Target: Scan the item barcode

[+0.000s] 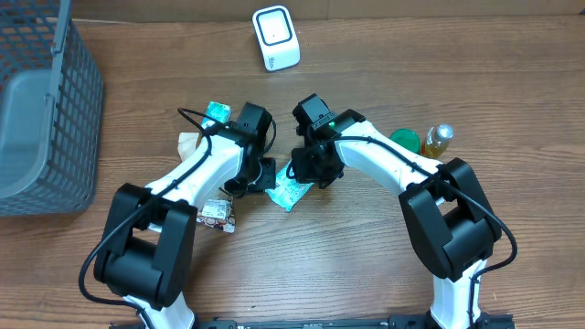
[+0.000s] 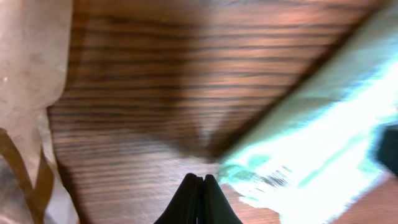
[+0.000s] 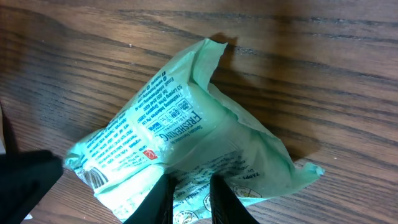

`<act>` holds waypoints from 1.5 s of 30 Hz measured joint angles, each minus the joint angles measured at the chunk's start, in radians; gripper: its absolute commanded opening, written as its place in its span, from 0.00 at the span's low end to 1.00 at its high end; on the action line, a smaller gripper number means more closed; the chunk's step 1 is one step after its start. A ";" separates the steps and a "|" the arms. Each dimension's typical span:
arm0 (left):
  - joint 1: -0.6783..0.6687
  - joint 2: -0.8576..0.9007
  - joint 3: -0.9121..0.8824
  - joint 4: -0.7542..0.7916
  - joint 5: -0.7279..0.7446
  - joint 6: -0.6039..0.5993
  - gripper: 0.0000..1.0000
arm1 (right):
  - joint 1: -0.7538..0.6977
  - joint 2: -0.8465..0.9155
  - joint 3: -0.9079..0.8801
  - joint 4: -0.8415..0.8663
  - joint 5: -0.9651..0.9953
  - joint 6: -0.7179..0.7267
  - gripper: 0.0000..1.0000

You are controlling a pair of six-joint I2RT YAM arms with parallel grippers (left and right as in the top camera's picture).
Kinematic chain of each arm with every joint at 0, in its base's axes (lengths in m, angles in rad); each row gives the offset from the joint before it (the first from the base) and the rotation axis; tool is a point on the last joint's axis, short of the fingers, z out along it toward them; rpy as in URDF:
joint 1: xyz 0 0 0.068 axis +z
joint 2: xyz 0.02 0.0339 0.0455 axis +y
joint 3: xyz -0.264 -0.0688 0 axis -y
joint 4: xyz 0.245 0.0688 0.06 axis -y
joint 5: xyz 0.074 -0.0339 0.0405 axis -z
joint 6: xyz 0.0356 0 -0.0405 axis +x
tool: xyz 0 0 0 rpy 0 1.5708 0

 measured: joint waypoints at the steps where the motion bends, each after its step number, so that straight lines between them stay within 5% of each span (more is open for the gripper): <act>1: 0.000 -0.006 0.007 -0.001 0.014 0.000 0.08 | 0.000 0.000 0.000 0.001 0.000 0.000 0.19; 15: -0.001 -0.005 0.032 0.005 0.148 0.000 0.11 | 0.000 0.000 0.000 0.000 0.000 0.000 0.19; 26: 0.005 0.086 0.040 -0.003 0.174 0.000 0.04 | 0.000 0.000 0.000 0.001 -0.001 0.000 0.19; 38: 0.008 0.087 0.032 -0.129 -0.033 -0.038 0.04 | 0.000 0.000 0.000 0.004 -0.003 0.000 0.20; 45: 0.024 0.082 0.031 -0.113 -0.031 -0.034 0.04 | 0.000 0.001 0.000 0.004 -0.004 -0.001 0.20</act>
